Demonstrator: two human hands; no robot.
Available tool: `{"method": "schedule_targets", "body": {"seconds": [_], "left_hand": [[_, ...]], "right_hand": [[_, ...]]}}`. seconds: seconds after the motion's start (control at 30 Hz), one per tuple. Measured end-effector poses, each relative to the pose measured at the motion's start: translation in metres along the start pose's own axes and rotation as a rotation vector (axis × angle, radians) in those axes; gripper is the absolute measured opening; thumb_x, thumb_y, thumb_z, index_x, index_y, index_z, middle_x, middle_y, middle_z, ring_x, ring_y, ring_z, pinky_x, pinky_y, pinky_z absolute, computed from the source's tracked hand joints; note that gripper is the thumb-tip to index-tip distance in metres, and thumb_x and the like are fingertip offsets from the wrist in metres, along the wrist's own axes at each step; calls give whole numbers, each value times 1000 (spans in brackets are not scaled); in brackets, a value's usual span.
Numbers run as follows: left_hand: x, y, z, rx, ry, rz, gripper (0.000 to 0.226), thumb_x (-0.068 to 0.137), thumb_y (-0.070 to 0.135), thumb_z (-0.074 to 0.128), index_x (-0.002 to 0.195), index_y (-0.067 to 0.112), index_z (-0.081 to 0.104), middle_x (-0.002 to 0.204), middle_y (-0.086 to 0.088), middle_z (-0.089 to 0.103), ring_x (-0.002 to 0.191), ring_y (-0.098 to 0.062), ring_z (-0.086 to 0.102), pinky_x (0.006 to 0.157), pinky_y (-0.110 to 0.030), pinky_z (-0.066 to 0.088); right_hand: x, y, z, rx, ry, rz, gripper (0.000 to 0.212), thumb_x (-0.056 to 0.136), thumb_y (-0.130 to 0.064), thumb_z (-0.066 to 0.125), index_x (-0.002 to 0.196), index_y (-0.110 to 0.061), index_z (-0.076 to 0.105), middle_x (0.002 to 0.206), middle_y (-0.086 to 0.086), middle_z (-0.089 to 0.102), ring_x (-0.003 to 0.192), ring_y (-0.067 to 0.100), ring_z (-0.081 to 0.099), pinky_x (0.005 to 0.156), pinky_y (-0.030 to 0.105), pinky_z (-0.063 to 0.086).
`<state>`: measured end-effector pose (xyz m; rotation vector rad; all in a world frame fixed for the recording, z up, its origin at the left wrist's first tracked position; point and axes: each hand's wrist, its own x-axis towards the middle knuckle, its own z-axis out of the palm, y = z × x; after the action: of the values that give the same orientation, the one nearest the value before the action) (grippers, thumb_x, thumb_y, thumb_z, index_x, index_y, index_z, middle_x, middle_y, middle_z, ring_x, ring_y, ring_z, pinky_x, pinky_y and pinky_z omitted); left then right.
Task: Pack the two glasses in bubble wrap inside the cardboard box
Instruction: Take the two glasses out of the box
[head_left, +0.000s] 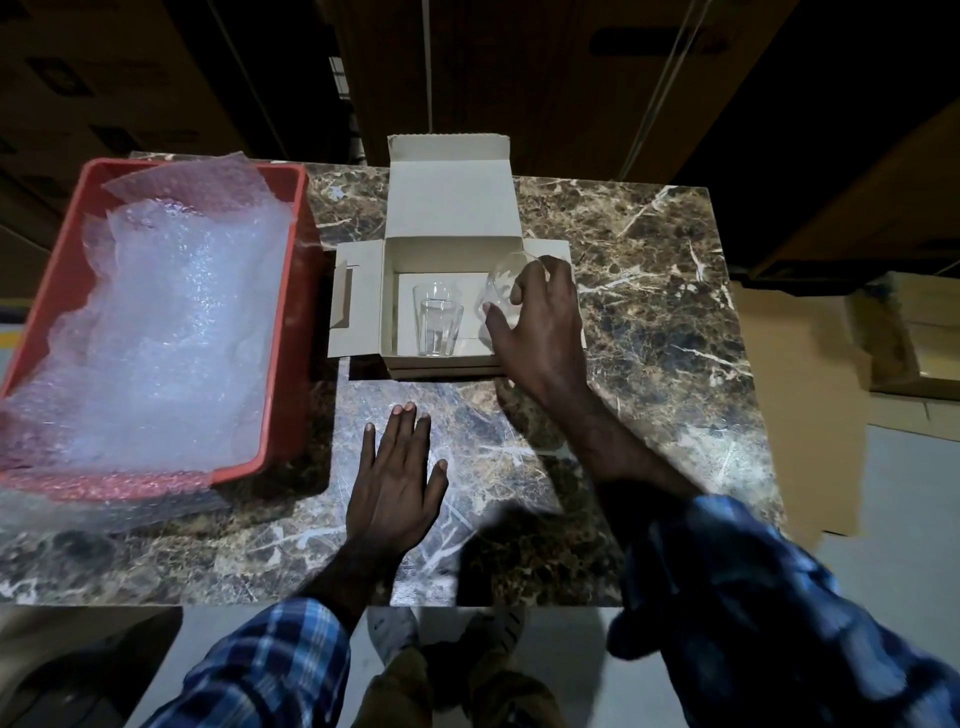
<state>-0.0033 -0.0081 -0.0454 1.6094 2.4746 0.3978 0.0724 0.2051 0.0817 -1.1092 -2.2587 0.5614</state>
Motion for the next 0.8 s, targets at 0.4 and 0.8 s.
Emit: {"method": "schedule_targets", "body": {"seconds": [0.4,0.8], "left_hand": [[-1,1,0,-1,-6,-7,63,103,40,34,156,8,29,165,-10,22,155,-20,9,125,-47,3],[1,4,-7,-47,-10,-25,60,101,41,34,152,11,37,163,-10,28,154,-21,14,125,-47,3]], "right_hand": [[-117,8,-27,94,2,1,60,76,-15,76,128,-10,46,120,10,54,107,28,56,82,42,54],[-123,20,-14,-1,-132,92,70,80,-23,73,140,-11,40,129,8,52,120,27,49,88,36,48]]}}
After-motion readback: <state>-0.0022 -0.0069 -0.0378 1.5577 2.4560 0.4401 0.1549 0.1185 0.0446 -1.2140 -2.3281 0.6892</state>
